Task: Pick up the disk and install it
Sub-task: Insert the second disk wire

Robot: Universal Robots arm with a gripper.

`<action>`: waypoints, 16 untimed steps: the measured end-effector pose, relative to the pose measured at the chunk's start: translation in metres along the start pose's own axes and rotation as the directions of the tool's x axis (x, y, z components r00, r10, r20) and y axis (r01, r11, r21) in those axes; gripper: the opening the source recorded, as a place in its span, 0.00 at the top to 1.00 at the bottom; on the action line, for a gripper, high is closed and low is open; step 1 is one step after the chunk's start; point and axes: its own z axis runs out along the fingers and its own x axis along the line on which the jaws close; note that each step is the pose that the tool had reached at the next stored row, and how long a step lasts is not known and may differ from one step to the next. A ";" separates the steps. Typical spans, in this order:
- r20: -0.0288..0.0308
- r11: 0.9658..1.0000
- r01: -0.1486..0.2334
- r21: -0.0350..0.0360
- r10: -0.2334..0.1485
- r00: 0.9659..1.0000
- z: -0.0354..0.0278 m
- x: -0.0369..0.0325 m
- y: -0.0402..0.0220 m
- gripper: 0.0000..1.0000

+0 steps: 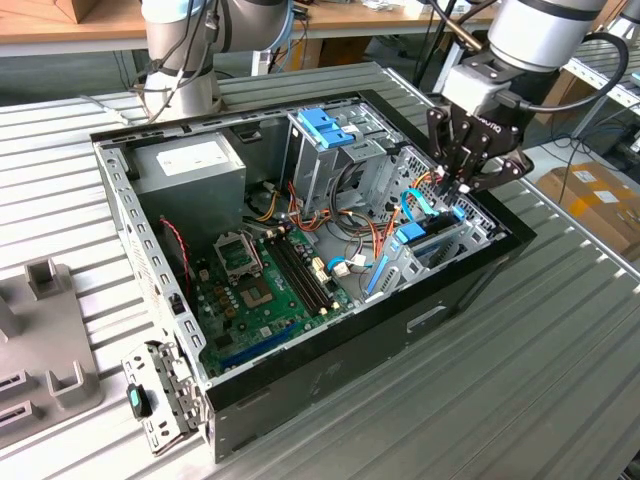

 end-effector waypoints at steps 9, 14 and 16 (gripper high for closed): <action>0.000 1.000 0.004 0.000 -0.004 1.000 0.0001 -0.0001 -0.0026 0.76; 0.000 1.000 0.005 0.000 -0.005 1.000 0.0002 -0.0001 -0.0041 0.76; 0.000 1.000 0.005 0.000 -0.005 1.000 0.0002 -0.0002 -0.0056 0.76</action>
